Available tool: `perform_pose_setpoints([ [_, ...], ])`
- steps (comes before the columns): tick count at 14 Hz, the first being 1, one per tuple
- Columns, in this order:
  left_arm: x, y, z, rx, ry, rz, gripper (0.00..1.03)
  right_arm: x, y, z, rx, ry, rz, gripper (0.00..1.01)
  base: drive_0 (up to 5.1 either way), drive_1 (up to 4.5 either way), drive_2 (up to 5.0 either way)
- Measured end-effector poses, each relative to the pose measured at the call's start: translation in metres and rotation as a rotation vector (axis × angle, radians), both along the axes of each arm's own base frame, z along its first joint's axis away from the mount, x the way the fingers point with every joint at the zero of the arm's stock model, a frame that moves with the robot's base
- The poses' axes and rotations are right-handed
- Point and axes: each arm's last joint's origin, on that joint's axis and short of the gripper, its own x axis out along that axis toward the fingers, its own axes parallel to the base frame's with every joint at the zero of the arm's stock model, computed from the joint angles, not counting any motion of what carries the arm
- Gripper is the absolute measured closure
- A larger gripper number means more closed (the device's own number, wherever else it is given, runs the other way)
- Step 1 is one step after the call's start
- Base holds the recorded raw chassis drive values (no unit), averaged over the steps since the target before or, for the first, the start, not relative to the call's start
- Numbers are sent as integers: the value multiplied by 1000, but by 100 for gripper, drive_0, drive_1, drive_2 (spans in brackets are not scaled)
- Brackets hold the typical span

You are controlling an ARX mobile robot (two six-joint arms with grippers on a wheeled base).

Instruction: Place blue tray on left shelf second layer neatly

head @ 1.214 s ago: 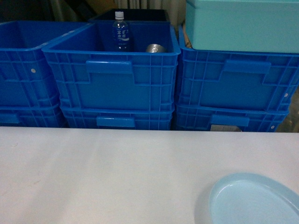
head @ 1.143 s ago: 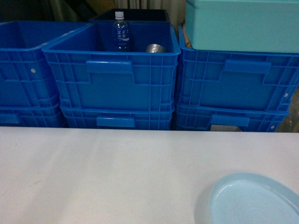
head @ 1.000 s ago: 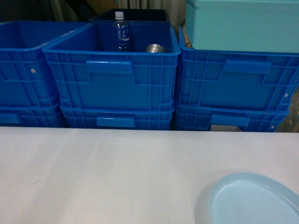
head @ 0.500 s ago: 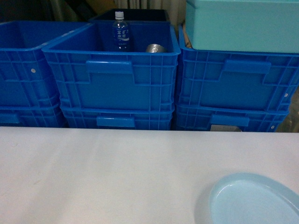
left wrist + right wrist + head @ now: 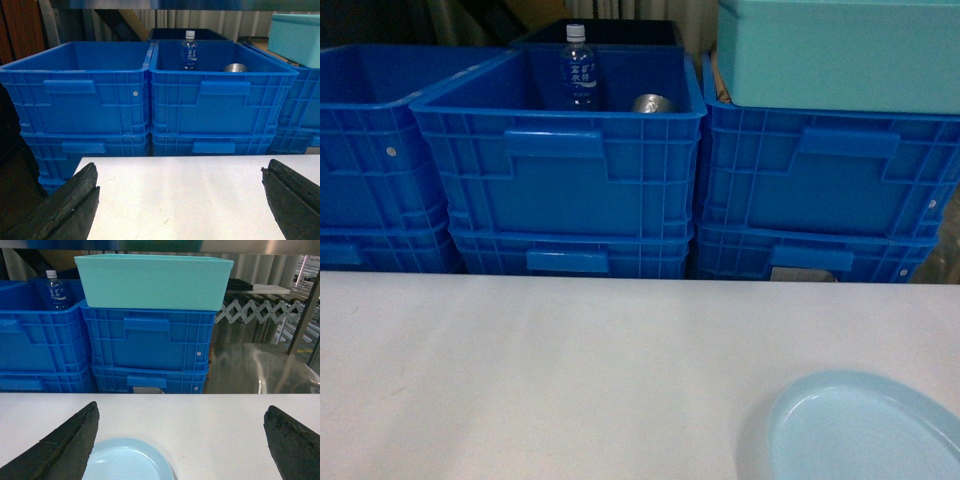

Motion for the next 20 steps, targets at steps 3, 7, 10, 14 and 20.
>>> perform_pose_setpoints([
  [3,0,0,0,0,0,0,5,0,0,-1,0,13,-5,3,0,0,0],
  [7,0,0,0,0,0,0,5,70,-20,62,178,174,134,3,0,0,0],
  [10,0,0,0,0,0,0,5,157,-43,20,451,708,290,3,0,0,0],
  [14,0,0,0,0,0,0,5,170,-61,-65,360,1005,326,3,0,0,0],
  [20,0,0,0,0,0,0,5,167,-67,-105,347,1088,358,3,0,0,0],
])
